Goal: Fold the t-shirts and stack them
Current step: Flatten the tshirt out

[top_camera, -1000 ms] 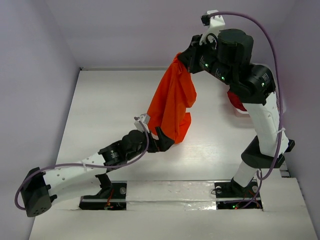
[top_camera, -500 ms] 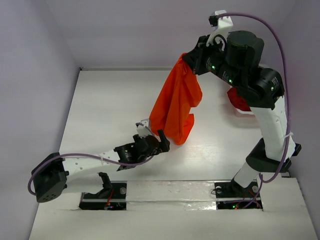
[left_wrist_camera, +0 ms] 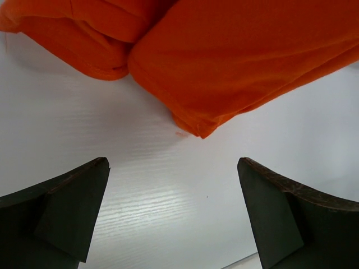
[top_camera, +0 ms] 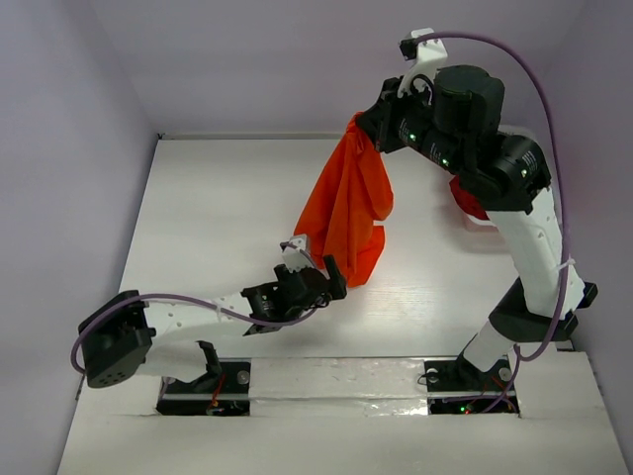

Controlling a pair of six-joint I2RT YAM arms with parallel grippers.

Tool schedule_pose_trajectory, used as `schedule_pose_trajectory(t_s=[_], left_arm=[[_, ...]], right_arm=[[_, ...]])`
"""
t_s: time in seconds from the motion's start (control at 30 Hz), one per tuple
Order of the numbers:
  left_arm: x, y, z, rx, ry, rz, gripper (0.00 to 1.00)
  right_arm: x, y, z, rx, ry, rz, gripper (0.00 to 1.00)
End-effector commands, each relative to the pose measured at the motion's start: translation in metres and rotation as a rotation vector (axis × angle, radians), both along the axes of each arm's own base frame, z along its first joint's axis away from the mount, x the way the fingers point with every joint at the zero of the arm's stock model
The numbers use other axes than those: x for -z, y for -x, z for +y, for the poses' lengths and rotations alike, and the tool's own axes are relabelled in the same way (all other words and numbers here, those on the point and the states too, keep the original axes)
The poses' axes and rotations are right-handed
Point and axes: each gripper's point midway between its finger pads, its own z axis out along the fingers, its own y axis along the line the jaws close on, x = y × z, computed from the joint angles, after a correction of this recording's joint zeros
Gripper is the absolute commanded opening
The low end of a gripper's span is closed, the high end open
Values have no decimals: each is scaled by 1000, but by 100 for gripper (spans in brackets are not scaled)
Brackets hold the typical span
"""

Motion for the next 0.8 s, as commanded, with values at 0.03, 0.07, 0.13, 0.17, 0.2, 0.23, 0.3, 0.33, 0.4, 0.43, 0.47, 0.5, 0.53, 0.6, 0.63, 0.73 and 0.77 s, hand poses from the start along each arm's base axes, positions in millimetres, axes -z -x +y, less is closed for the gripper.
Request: schedule_pose_trajectory(t_s=[0.03,0.07,0.13,0.17,0.2,0.23,0.3,0.33,0.4,0.43,0.47,0.5,0.53,0.6,0.63,0.73,0.77], left_arm=[[-18,-16,-9,-51,36,-66,99],[-18,-19,-7,-66,28,-80,99],[-23,-23,-10,-64,35,-108,99],[-26,-25,-13,-64,38,-118,99],[-24,-27,-16,-62,28,-126,99],[-23,-29,-18,-56,8,-134,99],[-20,-33,-24,-59,-26,-145,99],[-19,-35,-25,-62,-41,-153,99],[-15,-40,-25,-82,-82,-161,99],[-14,-42,-24,-91,-96,-161,99],[-17,-48,-26,-124,-105,-167,99],[-7,-46,-13,-154,-181,-140,99],[-4,-44,-7,-188,-215,-124,99],[-11,-48,-1,-287,-227,-101,99],[-10,-47,3,-277,-274,-97,99],[-25,-35,-6,-238,-254,-147,99],[-33,-33,-1,-234,-218,-157,99]], right_arm=[[-38,14,-4,-33,-94,-95,0],[-37,17,-1,-45,-94,-94,0],[-36,17,-2,-40,-95,-93,0],[-35,17,-2,-37,-95,-93,0],[-35,16,-4,-31,-93,-94,0],[-34,16,-4,-31,-90,-93,0],[-34,16,-4,-30,-89,-92,0],[-34,17,-5,-30,-89,-92,0],[-34,16,-6,-24,-88,-93,0],[-33,16,-6,-22,-83,-94,0],[-32,16,-6,-21,-82,-93,0],[-33,16,-8,-15,-83,-95,0],[-31,15,-8,-12,-78,-94,0],[-31,15,-10,-5,-75,-97,0],[-31,14,-10,-2,-74,-100,0],[-31,13,-10,1,-72,-101,0],[-31,13,-10,1,-73,-102,0]])
